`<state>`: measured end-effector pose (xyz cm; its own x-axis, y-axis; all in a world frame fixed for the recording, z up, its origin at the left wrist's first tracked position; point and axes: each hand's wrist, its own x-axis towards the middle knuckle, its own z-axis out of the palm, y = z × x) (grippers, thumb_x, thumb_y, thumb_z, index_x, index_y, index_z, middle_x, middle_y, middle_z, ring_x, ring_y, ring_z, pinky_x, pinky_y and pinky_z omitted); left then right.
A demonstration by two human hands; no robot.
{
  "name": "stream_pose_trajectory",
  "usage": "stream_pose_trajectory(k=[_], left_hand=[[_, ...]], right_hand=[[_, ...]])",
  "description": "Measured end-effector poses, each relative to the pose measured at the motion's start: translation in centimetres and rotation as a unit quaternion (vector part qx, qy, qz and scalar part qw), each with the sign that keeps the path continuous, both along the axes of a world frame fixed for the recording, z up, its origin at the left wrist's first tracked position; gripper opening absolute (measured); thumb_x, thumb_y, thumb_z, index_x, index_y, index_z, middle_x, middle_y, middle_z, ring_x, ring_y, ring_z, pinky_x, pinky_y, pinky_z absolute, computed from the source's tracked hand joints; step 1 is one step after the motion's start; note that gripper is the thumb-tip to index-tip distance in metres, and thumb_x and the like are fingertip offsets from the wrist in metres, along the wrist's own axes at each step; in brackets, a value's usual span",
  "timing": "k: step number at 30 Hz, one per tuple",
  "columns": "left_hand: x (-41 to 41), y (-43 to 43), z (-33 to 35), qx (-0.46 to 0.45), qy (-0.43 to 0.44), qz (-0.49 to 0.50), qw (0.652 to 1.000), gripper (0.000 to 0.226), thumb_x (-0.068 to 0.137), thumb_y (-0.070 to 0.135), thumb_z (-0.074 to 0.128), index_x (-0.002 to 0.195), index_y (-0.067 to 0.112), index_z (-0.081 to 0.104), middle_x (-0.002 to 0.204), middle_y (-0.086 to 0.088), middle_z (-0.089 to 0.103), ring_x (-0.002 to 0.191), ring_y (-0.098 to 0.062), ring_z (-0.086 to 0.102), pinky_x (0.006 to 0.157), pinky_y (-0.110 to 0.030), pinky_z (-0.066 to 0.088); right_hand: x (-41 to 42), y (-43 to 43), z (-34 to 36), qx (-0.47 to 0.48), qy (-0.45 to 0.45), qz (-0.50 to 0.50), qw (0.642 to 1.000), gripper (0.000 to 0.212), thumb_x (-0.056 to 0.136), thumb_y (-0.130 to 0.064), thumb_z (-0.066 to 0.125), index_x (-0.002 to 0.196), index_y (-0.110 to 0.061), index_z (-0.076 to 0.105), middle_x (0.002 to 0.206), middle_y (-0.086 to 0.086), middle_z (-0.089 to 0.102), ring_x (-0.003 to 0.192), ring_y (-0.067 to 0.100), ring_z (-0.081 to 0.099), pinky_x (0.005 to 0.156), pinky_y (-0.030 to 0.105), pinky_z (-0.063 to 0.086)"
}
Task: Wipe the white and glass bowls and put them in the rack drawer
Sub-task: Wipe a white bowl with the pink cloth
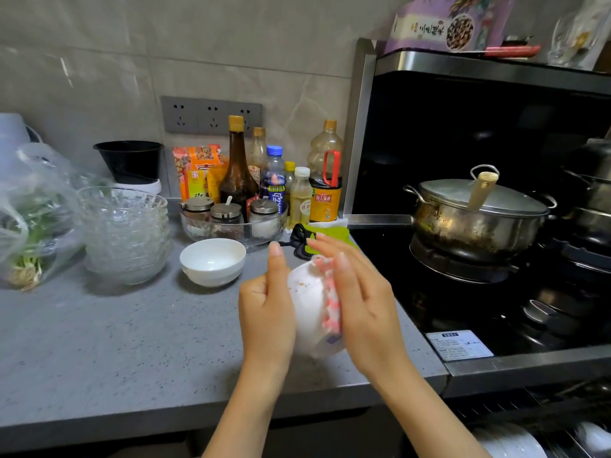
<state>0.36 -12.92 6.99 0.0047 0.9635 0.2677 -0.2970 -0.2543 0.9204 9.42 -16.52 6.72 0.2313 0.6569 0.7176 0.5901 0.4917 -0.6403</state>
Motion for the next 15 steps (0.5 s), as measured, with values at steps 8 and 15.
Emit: stream_pose_trajectory(k=[8, 15], left_hand=[[-1.0, 0.5, 0.2, -0.095, -0.098, -0.085, 0.987, 0.051, 0.094, 0.042, 0.049, 0.048, 0.032, 0.068, 0.060, 0.002, 0.069, 0.052, -0.014, 0.067, 0.059, -0.032, 0.051], [-2.0, 2.2, 0.4, -0.054, 0.149, -0.124, 0.980, 0.075, 0.079, 0.082, 0.029, 0.100, 0.023, 0.070, 0.093, -0.003, 0.074, 0.087, -0.013, 0.068, 0.084, -0.034, 0.047]], right_hand=[[1.9, -0.5, -0.4, -0.114, 0.275, 0.102, 0.949, 0.028, 0.100, -0.031, 0.032, 0.095, -0.031, 0.060, 0.073, -0.023, 0.069, 0.066, -0.018, 0.060, 0.056, 0.000, 0.042], [2.1, -0.4, 0.6, -0.112, 0.312, 0.072, 0.941, 0.052, 0.099, -0.039, 0.033, 0.060, -0.009, 0.050, 0.035, -0.009, 0.043, 0.030, 0.001, 0.043, 0.032, 0.008, 0.030]])
